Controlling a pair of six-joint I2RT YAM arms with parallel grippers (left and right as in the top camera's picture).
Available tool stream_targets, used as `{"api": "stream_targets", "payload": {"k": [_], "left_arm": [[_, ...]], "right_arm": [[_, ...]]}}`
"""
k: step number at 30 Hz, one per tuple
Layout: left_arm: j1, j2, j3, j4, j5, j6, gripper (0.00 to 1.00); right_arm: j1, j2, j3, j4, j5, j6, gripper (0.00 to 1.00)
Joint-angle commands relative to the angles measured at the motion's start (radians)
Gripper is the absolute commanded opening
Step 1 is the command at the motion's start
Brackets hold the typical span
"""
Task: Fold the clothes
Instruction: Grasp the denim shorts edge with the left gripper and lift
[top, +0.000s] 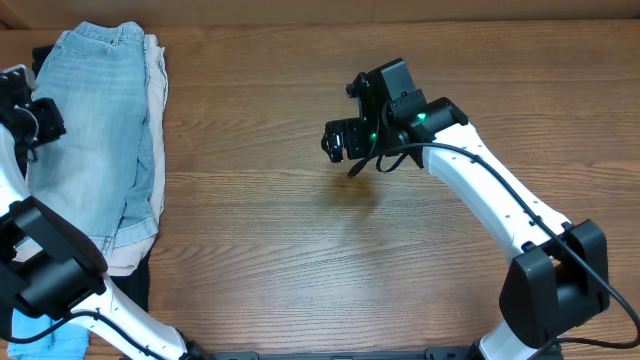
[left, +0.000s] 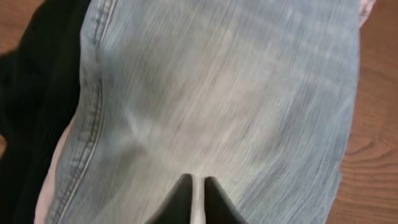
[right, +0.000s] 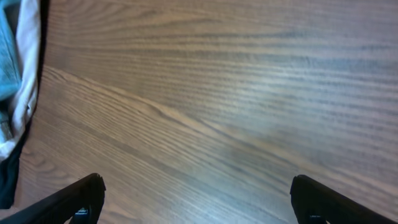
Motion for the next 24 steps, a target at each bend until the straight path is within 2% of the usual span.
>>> {"api": "stream_targets", "payload": {"k": [1, 2, 3, 4, 6, 11, 15, 24], "left_arm": [[0.008, 0.005, 0.004, 0.003, -0.064, -0.003, 0.48], [0.012, 0.005, 0.004, 0.005, -0.076, 0.007, 0.62], [0.016, 0.005, 0.004, 0.008, -0.087, 0.031, 0.68], [0.019, 0.005, 0.004, 0.013, -0.094, 0.058, 0.7], [0.027, 0.007, 0.004, 0.037, -0.099, 0.101, 0.71], [0.046, 0.031, 0.001, 0.123, -0.095, 0.124, 0.76], [0.049, 0.064, 0.001, 0.164, -0.095, 0.177, 0.76], [0.053, 0.161, 0.001, 0.163, -0.102, 0.175, 0.75]], "right_arm": [[-0.001, -0.015, 0.025, -0.014, 0.007, 0.003, 0.99], [0.0, -0.015, 0.025, -0.018, 0.007, 0.003, 0.99], [0.002, -0.015, 0.025, -0.019, 0.006, 0.003, 0.99], [0.005, -0.015, 0.025, -0.02, 0.006, 0.003, 0.99], [0.01, -0.015, 0.025, -0.021, 0.007, 0.003, 1.0], [0.015, -0.015, 0.024, -0.026, 0.007, 0.003, 1.0], [0.015, -0.015, 0.023, -0.036, 0.008, 0.0, 1.0], [0.015, -0.015, 0.023, -0.067, 0.023, 0.0, 1.0]]}}
